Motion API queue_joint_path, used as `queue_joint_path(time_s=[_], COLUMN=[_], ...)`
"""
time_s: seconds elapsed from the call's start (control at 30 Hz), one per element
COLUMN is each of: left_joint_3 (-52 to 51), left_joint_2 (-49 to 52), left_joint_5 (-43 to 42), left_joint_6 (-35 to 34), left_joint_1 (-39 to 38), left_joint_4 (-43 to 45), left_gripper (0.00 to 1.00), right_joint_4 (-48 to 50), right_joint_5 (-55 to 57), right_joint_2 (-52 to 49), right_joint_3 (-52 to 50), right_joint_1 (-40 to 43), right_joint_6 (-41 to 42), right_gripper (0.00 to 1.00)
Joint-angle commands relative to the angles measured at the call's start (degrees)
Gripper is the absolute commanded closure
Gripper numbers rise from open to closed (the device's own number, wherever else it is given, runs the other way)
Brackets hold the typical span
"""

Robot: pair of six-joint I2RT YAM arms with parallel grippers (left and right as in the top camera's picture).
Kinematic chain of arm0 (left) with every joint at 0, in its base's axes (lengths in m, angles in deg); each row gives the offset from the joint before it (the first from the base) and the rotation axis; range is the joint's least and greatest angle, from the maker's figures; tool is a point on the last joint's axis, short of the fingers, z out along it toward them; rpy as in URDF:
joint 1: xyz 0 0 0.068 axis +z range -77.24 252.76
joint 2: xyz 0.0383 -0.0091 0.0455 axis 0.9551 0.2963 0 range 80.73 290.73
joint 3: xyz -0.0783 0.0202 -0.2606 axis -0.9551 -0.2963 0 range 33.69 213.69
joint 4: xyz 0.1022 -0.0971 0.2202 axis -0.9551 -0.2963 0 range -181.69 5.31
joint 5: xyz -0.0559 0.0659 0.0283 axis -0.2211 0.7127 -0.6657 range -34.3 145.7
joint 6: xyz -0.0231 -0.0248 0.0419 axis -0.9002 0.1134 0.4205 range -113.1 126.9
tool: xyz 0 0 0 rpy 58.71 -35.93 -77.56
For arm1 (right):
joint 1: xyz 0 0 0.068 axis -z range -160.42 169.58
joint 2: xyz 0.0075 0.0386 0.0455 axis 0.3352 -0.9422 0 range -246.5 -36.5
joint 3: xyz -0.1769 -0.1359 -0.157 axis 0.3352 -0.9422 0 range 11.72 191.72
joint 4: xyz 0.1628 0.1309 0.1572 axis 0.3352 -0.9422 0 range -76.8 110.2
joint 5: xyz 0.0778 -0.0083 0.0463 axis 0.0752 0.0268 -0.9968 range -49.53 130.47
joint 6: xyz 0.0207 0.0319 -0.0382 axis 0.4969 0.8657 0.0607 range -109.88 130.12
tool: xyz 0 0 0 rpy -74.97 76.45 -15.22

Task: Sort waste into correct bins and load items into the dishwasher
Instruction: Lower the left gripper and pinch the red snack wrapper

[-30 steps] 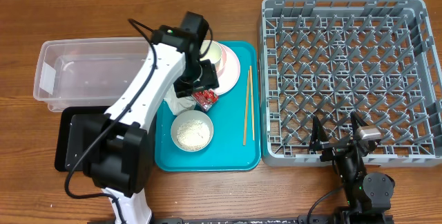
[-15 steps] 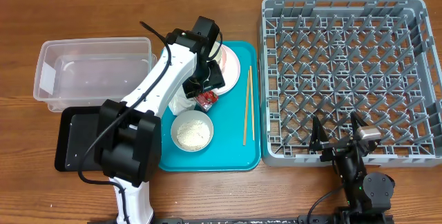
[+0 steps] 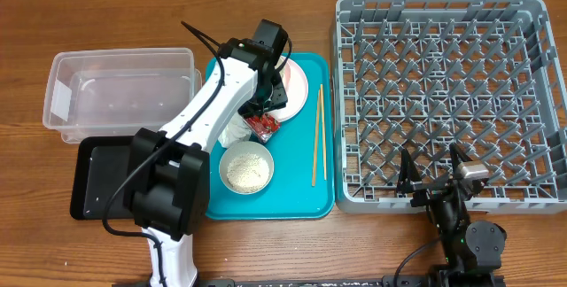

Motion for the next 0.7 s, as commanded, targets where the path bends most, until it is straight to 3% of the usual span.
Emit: queue_joint_path(time_s=[0.0,0.17,0.4,0.67], left_joint_3=[-0.31,-0.35,-2.82,-5.49], left_joint_2=[0.98,0.98,0.98,0.98], left_joint_5=[1.95,3.23,8.20,8.35], left_joint_6=[0.26,-1.49,-9.86,-9.81], left_joint_1=[-0.24,-0.63,-1.05,-1.05], left_joint_4=[-0.17,-1.99,-2.38,0.98], left_gripper=[0.53,0.54,0.51,0.47], right_joint_4=[0.33,0.33,0.33,0.33], right_joint_5=[0.28,0.28,0.28,0.28], right_joint_2=[0.59,0.59,0.59,0.59], right_joint_3=[-0.61,-0.61,-0.61,-0.61], right_joint_1=[0.15,0.15,0.15,0.15], right_joint_6=[0.17,0.17,0.17,0.17], right_gripper=[0.00,0.00,0.00,0.00])
